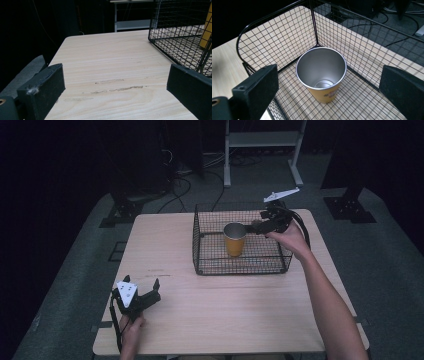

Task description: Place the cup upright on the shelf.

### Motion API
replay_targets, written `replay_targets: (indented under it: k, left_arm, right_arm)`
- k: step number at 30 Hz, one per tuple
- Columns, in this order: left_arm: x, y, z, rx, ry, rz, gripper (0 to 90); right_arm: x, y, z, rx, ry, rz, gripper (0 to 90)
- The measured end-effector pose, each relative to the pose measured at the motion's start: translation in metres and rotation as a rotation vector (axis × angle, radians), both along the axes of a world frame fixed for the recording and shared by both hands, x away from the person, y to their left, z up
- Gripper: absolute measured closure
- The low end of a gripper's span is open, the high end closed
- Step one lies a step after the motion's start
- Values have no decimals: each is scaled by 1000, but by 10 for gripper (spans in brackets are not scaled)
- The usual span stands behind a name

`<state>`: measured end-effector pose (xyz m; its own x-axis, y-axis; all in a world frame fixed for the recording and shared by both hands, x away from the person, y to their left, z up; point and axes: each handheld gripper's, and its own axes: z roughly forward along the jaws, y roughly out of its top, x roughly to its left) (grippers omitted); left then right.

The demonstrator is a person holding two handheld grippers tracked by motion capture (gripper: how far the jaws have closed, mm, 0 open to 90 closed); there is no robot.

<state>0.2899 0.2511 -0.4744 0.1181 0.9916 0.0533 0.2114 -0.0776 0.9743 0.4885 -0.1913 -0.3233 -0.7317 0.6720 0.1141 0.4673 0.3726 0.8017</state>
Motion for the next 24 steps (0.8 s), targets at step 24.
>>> replay_targets:
  k: [24]
  left_arm:
    - [0,-1,0,6,-3,-2,8]
  right_arm:
    - [-29,-44,4,4,-2,-16,20]
